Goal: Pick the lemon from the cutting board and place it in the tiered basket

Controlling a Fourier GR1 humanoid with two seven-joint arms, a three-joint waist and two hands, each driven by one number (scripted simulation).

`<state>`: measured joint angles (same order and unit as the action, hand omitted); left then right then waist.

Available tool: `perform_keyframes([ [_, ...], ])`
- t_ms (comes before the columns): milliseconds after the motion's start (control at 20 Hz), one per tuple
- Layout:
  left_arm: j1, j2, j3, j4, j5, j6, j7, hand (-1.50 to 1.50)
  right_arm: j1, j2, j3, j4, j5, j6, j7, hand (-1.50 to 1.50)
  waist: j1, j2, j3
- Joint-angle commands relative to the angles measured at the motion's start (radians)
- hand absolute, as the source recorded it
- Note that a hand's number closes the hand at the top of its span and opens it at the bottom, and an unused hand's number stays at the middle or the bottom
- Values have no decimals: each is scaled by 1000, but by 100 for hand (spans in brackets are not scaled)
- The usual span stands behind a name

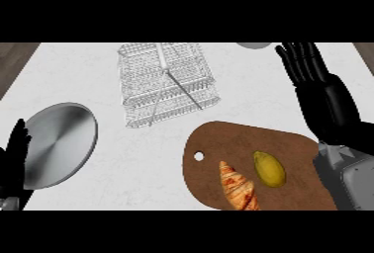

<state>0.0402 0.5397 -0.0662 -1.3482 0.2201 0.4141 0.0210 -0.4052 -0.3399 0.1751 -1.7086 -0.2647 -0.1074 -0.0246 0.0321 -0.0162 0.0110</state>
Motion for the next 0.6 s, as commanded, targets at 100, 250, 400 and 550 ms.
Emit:
perform_keyframes([
  [100,-78,-68,-79,-98,50,-105,46,0,183,-4,11,-81,-37,122,-186,150,-67,12,-9],
  [250,-139,-144,-160,-159,113,-204,58,0,247,-41,-25,-78,-92,246,-331,150,-103,15,-5],
  [400,-110,-192,-186,-151,136,-209,64,0,353,62,-231,95,-48,-100,-283,-150,-120,24,-6],
  [550,-135,-169,-203,-198,155,-275,110,0,543,58,-194,52,-18,67,-575,-150,-64,14,-9],
])
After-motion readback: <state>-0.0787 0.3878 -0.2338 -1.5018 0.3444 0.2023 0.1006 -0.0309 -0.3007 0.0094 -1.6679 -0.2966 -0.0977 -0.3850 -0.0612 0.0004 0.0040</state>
